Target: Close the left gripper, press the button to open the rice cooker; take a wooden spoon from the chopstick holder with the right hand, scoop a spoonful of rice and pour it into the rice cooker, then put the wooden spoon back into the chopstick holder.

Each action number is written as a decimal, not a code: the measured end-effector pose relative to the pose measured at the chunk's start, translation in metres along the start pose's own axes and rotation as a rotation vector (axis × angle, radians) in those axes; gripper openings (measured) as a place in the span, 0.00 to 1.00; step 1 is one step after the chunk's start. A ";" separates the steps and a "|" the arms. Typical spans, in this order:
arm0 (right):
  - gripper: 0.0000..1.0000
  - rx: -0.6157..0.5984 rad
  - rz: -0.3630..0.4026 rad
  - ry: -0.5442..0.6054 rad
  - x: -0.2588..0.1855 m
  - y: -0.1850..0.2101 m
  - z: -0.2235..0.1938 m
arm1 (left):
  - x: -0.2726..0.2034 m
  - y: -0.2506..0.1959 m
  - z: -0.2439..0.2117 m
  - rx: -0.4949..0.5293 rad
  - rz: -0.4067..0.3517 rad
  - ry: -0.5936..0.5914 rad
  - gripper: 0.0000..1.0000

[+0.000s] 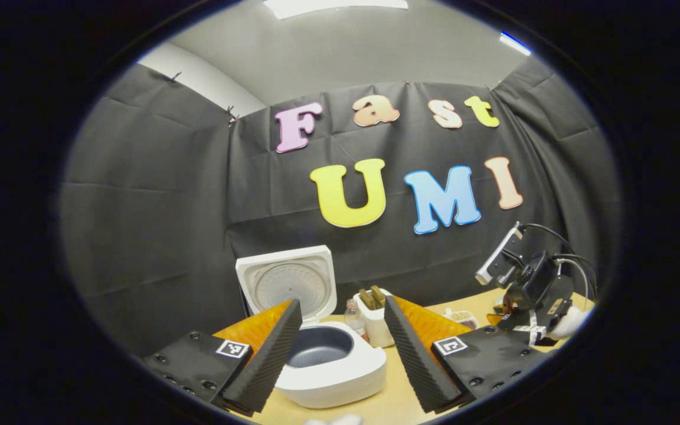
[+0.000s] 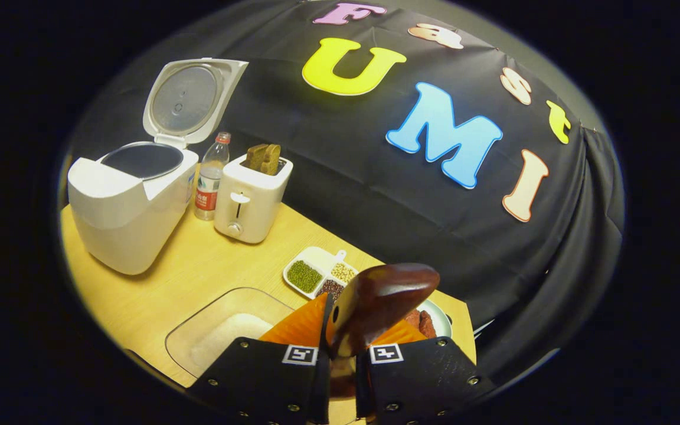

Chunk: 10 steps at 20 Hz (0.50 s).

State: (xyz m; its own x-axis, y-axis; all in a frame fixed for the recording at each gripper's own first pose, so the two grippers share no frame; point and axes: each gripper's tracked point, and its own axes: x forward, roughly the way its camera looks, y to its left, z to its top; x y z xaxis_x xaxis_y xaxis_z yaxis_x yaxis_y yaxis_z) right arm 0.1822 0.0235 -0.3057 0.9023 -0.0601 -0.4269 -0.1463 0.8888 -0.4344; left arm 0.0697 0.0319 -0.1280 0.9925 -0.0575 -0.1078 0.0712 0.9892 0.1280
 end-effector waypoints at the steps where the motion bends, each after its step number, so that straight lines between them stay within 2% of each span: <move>1: 0.18 -0.003 0.007 0.014 0.004 0.004 -0.006 | -0.001 0.002 -0.001 -0.001 0.003 0.004 0.99; 6: 0.18 0.013 0.029 0.075 0.015 0.022 -0.033 | -0.004 0.013 -0.006 0.007 0.017 0.015 0.98; 10: 0.18 0.089 0.057 0.096 0.012 0.036 -0.037 | -0.007 0.015 -0.008 0.022 0.020 0.021 0.98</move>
State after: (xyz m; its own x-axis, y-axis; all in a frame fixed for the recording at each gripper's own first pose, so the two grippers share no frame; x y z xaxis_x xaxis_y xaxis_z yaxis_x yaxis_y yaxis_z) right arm 0.1724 0.0381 -0.3553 0.8502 -0.0477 -0.5242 -0.1555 0.9286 -0.3368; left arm 0.0634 0.0486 -0.1328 0.9915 -0.0351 -0.1256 0.0542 0.9869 0.1516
